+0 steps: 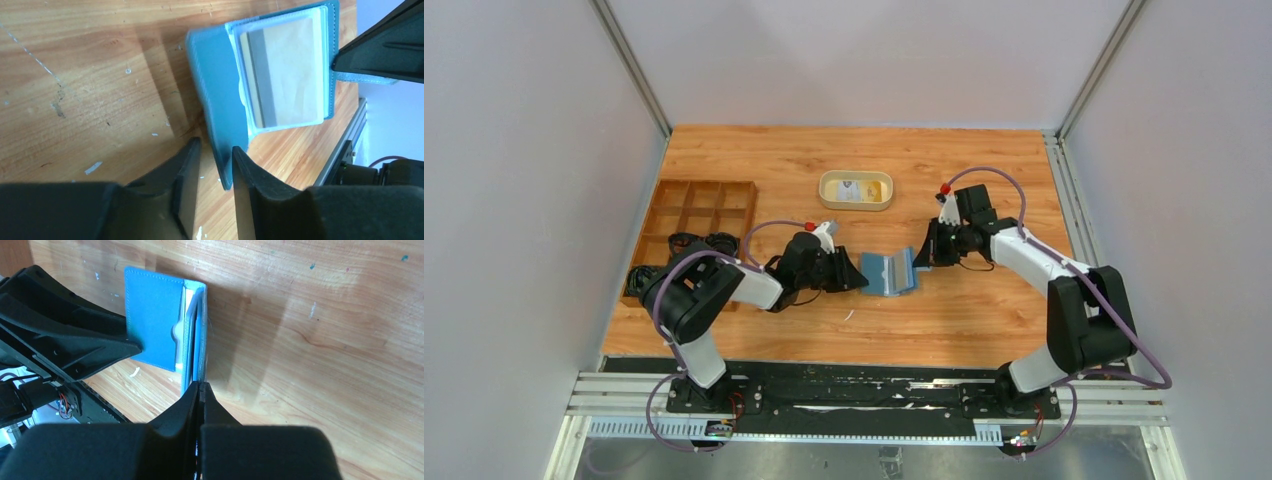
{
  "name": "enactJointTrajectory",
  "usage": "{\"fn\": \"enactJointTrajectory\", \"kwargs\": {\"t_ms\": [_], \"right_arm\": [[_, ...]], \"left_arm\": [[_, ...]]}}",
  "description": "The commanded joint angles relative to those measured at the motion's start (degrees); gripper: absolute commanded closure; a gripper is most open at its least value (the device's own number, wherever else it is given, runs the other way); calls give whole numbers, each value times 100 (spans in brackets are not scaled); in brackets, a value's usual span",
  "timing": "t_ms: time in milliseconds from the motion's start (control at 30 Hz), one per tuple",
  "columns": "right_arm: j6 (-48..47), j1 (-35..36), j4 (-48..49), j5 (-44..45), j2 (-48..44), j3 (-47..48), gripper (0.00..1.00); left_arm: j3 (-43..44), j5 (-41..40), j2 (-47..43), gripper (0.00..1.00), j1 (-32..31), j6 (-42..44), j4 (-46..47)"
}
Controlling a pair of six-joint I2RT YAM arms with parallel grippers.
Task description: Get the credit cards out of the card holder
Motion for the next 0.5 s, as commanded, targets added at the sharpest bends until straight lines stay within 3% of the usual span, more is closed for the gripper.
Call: {"fn": "enactJointTrajectory", "kwargs": {"t_ms": [0,100,467], "right_arm": [[70,-67,250,-124,123,-29,100],[71,-76,291,-125,134,-96,100],[0,-71,318,-189,178,-84,100]], "left_arm": [[-82,-29,-44,58,-9,-114,288],[-98,-24,-7,52,-13,-193,399],[-159,344,588,69,-10,-842,1639]]}}
